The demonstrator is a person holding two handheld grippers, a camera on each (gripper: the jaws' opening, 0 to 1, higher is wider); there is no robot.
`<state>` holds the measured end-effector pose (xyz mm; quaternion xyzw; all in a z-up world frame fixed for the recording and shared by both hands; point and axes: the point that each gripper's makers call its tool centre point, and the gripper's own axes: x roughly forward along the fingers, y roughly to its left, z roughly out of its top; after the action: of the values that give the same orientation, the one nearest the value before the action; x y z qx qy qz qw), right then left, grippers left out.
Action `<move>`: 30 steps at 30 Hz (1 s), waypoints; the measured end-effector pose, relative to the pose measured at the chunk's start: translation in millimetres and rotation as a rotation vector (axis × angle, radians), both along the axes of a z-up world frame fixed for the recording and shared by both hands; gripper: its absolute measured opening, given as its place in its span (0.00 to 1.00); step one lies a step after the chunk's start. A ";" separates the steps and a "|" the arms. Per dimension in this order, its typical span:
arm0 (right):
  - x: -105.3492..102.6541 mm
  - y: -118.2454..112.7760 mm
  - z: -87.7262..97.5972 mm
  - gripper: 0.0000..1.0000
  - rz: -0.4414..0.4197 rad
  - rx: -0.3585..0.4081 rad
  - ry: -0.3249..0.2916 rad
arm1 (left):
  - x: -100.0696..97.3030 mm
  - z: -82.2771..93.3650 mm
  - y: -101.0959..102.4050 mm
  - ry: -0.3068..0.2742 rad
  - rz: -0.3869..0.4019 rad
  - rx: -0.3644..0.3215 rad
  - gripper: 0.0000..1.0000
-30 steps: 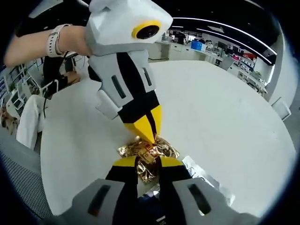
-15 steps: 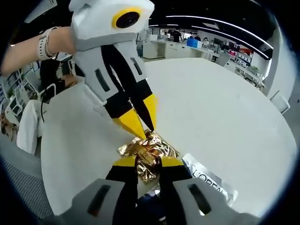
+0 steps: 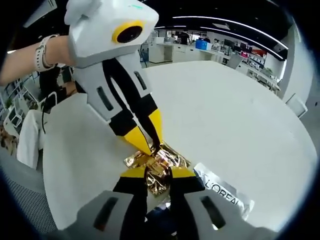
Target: Arrange the skincare products in the storage area until every visible bottle or jar stands upright without overlapping.
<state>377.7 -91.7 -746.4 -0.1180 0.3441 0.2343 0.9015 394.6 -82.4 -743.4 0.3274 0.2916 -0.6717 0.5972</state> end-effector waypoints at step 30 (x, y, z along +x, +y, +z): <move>-57.5 -4.9 77.0 0.22 0.090 -0.007 -0.079 | -35.5 72.4 34.2 -0.064 0.247 -0.085 0.19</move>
<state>320.2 -96.6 -669.4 -0.1457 0.3037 0.2684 0.9025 359.1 -48.2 -671.0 0.2849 0.2817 -0.5939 0.6977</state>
